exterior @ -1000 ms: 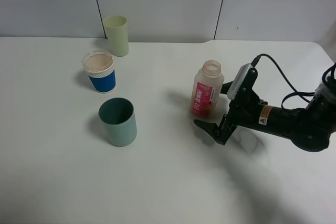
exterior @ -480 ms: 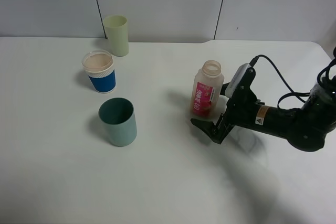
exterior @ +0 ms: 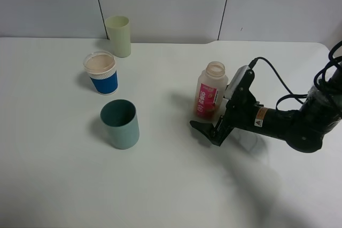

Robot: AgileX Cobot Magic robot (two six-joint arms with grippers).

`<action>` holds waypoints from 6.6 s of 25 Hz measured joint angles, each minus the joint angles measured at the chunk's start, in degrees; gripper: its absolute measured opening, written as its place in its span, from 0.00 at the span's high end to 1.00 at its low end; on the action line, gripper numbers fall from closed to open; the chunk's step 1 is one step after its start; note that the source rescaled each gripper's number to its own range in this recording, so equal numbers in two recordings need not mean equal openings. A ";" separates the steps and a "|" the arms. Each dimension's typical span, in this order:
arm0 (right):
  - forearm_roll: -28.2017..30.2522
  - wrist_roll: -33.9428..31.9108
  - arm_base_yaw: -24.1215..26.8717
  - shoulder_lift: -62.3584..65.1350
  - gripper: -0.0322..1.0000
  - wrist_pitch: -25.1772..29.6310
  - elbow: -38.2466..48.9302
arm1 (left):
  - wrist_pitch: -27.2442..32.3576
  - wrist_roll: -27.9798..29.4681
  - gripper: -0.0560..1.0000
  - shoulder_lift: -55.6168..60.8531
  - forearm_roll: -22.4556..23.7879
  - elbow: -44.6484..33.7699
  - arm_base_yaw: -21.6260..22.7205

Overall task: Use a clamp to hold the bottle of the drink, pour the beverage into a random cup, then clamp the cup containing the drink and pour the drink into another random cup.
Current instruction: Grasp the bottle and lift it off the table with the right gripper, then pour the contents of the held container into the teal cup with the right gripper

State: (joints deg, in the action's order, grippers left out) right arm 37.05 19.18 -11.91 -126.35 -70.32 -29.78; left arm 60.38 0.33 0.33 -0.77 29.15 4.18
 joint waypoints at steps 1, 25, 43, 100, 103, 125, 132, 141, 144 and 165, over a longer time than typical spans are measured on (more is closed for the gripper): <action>0.00 0.00 -0.26 0.00 0.00 0.06 0.00 | 0.00 0.00 0.12 0.00 0.00 0.00 0.00; 0.02 -0.84 -2.34 0.00 0.97 0.03 -1.87 | 0.00 0.00 0.12 0.00 0.00 0.00 0.00; -7.49 -8.35 -2.34 0.00 0.97 -0.02 -1.87 | 0.00 0.00 0.12 0.00 0.00 0.00 0.00; -22.20 -11.17 2.42 33.72 0.97 54.90 -18.48 | 0.00 0.00 0.12 0.00 0.00 0.00 0.00; -20.97 -11.17 2.37 33.53 0.97 56.63 -21.82 | 0.00 0.00 0.12 0.00 0.00 0.00 0.00; -19.48 -10.64 -5.60 23.61 0.97 50.80 -29.50 | 0.00 0.00 0.12 0.00 0.00 0.00 0.00; -22.36 -8.14 -8.77 22.13 0.97 51.35 -29.50 | 0.00 0.00 0.12 0.00 0.00 0.00 0.00; -22.51 -5.25 -12.91 22.13 0.97 55.67 -29.56 | 0.00 0.00 0.12 0.00 0.00 0.00 0.00; -21.84 -5.14 -13.94 22.13 0.97 55.92 -29.56 | 0.00 0.00 0.12 0.00 0.00 0.00 0.00; -11.46 -4.89 -19.27 16.55 0.97 52.18 -29.61 | 0.00 0.00 0.12 0.00 0.00 0.00 0.00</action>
State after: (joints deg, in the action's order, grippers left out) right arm 25.58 14.29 -31.18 -109.80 -18.14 -59.39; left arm 60.38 0.33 0.33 -0.77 29.15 4.18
